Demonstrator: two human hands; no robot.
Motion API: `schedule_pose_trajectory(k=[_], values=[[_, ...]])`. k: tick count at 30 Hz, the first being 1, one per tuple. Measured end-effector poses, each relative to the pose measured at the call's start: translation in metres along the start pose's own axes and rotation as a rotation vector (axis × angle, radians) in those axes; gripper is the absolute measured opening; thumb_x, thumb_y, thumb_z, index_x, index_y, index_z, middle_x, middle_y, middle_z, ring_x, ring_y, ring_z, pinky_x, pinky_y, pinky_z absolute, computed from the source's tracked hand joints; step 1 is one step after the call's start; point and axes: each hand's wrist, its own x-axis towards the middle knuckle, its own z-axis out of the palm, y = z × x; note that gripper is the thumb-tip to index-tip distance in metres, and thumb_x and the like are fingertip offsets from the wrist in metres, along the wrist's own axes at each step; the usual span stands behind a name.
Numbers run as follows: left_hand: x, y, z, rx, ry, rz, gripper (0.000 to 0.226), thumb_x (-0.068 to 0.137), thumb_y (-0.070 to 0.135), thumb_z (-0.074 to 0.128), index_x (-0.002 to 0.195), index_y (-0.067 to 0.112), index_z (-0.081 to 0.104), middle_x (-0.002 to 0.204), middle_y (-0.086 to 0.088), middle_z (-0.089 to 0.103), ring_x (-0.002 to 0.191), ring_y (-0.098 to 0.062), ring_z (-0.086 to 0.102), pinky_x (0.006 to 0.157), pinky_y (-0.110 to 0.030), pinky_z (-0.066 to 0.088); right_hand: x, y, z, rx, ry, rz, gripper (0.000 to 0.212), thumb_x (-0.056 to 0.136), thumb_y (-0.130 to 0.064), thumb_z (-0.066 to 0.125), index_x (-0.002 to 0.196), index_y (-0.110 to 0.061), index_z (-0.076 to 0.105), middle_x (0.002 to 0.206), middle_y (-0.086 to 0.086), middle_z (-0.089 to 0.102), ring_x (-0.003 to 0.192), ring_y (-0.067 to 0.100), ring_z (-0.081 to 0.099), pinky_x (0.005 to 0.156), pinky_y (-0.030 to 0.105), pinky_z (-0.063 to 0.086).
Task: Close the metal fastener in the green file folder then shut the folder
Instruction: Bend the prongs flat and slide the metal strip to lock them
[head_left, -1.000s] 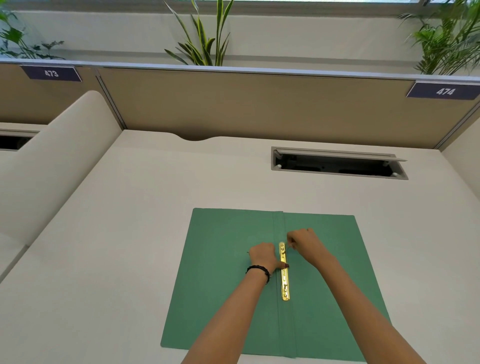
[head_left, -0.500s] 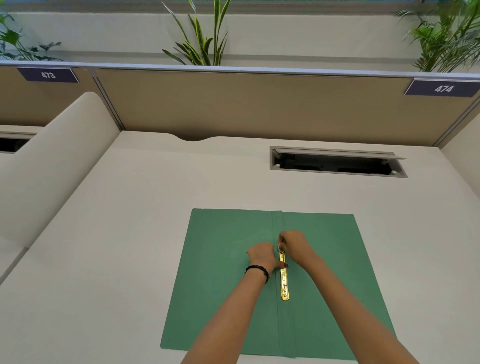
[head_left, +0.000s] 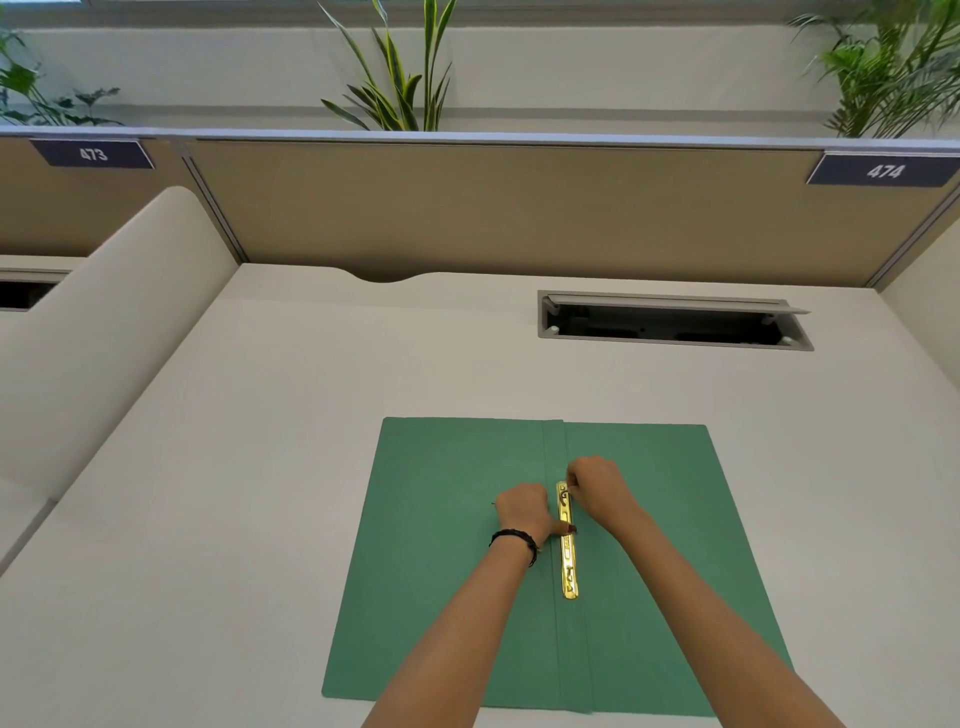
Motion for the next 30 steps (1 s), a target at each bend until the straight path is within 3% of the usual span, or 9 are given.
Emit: schedule_pose_trajectory(k=[8,17,30], values=[[0.0001,0.0002,0.0001,-0.007,-0.011,-0.006,0.055,0.080,0.057,0.064,0.055,0.017,0.035,0.056,0.004,0.040,0.078,-0.015,0.054,0.056,-0.023,0.033,0.0032,-0.0021,-0.0020,-0.113,0.011,-0.026,0.021,0.090,0.000,0.046,0.093,-0.005,0.066,0.098,0.010,0.071,0.094,0.027,0.063,0.090,0.034,0.042],[0.0000,-0.0005,0.0011,-0.004,-0.003,0.006,0.056,0.081,0.058,0.063,0.055,0.017,0.035,0.056,0.004,0.040,0.077,-0.015,0.054,0.051,-0.021,0.027,0.0065,-0.0045,-0.0031,-0.228,0.019,-0.073,0.022,0.088,0.002,0.047,0.091,-0.008,0.066,0.095,0.007,0.072,0.090,0.025,0.065,0.090,0.032,0.039],[-0.0035,0.0028,-0.0027,0.028,-0.008,0.002,0.056,0.082,0.057,0.062,0.058,0.017,0.031,0.057,0.003,0.038,0.078,-0.015,0.051,0.049,-0.022,0.024,0.0054,0.0027,-0.0017,-0.190,0.012,-0.055,0.019,0.091,-0.004,0.048,0.090,-0.007,0.066,0.094,0.007,0.072,0.089,0.025,0.064,0.093,0.033,0.035]])
